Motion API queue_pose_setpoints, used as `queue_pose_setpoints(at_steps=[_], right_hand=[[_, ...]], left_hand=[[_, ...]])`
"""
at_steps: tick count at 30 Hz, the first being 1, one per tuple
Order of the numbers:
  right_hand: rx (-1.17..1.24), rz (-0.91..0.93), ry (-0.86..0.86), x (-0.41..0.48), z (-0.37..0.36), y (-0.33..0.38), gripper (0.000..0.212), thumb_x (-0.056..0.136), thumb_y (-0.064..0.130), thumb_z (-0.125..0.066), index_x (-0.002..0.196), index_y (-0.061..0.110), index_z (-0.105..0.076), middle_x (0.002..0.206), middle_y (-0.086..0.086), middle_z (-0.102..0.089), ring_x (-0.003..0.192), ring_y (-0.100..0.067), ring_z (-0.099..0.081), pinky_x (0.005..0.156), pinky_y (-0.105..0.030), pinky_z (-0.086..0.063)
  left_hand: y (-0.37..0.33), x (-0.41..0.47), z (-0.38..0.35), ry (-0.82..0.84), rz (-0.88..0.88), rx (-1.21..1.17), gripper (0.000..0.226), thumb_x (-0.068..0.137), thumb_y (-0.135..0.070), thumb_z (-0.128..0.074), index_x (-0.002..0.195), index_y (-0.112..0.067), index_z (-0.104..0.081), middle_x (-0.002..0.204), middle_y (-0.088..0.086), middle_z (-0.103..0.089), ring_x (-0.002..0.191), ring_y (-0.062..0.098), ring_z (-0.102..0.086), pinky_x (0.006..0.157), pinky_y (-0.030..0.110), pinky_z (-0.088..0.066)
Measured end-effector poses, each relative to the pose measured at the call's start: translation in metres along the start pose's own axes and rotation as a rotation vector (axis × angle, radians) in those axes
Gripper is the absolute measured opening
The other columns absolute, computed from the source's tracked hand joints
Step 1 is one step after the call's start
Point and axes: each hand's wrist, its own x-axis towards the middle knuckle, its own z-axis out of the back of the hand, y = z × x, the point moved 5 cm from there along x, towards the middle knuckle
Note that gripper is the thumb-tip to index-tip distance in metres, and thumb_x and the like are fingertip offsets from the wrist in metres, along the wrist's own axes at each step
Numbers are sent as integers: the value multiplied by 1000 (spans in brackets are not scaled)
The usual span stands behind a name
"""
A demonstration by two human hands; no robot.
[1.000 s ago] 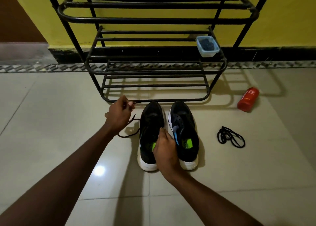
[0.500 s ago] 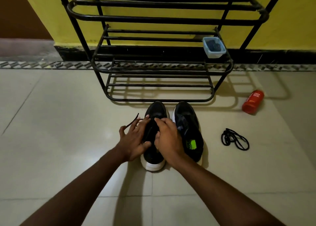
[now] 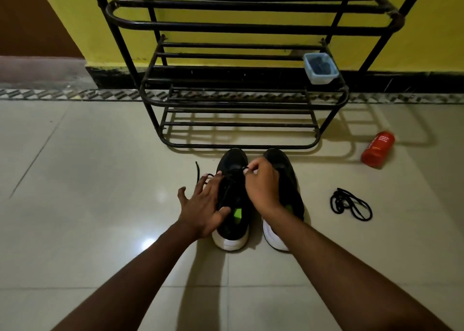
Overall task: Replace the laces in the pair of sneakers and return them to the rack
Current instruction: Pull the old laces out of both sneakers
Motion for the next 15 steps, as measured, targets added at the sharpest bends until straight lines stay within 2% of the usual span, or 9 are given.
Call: queue_pose_setpoints(at_steps=[2,4,5,8,10,11,13,14,15], right_hand=[[196,-129,42,9,-2,-4,19,87,-4,-60,78,13,-60,75,0,-64,76,-15,-61,63,-21,-42],[252,-113,139,16,-3,-2,22,83,-5,-59,75,15,-63,71,1,-65,71,-13,-62,68,-24,-45],[172,-32,205,18,1,3,20,84,-1,-60,75,17,-66,72,3,-67,72,-10,-62,67,-24,-47],[-218,273,415,20,8,14,11,86,14,-69,78,18,-74,74,9,-68,71,2,-61,67,-10,-45],[-302,337,456,20,10,17,9,90,18,-69,81,16,-72,76,5,-66,71,-1,-61,66,-16,-46],[-246,289,450,22,11,16,10,93,20,-68,85,15,-70,75,4,-64,67,-4,-58,61,-19,-44],[148,-30,454,24,11,11,16,100,22,-60,89,10,-64,70,-1,-51,53,-8,-44,46,-19,-36],[309,-166,466,24,12,8,19,101,23,-58,87,10,-60,67,-3,-44,50,-10,-38,41,-20,-31],[365,-211,474,26,15,7,21,99,25,-61,83,12,-59,66,-3,-44,50,-11,-38,42,-20,-31]], left_hand=[[-1,1,0,-2,-4,24,96,73,-68,-14,160,-27,-1,167,-9,-11,155,14,-1,115,66,-9],[-1,1,-1,-13,-7,44,95,75,-68,-13,160,-26,-1,167,-8,-11,155,15,-2,115,65,-10],[-1,0,-1,-18,-11,54,94,76,-67,-12,160,-26,-2,167,-8,-12,155,15,-3,115,65,-10],[-2,1,0,-19,-30,75,92,78,-67,-10,160,-24,-4,168,-6,-12,155,16,-4,116,63,-10],[-4,1,0,-22,-51,78,93,79,-67,-11,160,-22,-5,168,-3,-14,155,17,-5,117,60,-11],[-4,2,1,-25,-61,71,94,79,-67,-11,160,-20,-7,168,-1,-14,155,18,-7,118,58,-13],[-4,2,2,-31,-80,45,96,79,-67,-15,160,-17,-11,167,2,-18,154,21,-14,119,50,-22],[-3,4,2,-38,-92,32,96,79,-67,-17,160,-15,-13,166,5,-20,152,23,-20,118,47,-27],[-3,4,2,-42,-105,17,96,80,-66,-20,160,-13,-16,166,7,-22,151,25,-24,117,45,-30]])
